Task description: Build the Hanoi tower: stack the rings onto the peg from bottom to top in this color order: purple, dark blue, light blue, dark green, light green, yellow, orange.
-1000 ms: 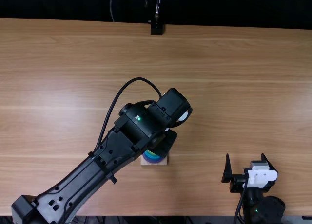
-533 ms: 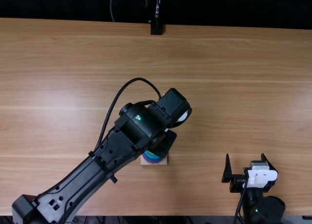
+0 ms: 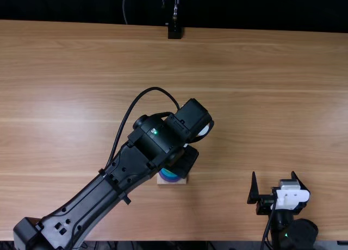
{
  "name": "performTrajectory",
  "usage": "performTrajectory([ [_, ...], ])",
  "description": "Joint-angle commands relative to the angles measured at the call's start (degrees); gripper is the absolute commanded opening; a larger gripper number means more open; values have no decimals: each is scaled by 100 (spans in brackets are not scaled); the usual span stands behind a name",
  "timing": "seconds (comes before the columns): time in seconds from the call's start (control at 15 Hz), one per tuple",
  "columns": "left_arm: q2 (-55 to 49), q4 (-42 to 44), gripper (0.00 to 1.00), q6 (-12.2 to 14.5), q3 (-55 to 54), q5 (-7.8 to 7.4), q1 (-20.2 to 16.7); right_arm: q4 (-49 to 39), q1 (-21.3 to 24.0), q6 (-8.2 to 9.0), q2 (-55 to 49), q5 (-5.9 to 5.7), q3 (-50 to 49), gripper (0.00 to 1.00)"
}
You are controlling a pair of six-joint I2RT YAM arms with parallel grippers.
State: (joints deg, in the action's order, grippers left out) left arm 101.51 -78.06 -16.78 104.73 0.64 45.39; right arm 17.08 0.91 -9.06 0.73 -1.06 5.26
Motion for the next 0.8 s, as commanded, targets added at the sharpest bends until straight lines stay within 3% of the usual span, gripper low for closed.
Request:
performTrajectory([
  [0.0,88,-9,91,-52,109,-33,-21,386,41,-1,-73,-21,-438,100],
  [0.07,88,-9,99,-52,109,-22,-21,386,41,-1,-73,-21,-438,100],
  [0.27,53,-9,100,-63,180,-12,-100,386,41,-1,-73,-21,-438,100],
  [0.33,0,44,100,-42,224,73,-320,386,41,-1,-73,-21,-438,100],
  [0.53,-457,318,100,-52,215,73,-1023,386,41,-1,-73,-21,-438,100],
  [0.73,-1521,1995,100,-52,-787,62,-1832,386,41,-1,-73,-21,-438,100],
])
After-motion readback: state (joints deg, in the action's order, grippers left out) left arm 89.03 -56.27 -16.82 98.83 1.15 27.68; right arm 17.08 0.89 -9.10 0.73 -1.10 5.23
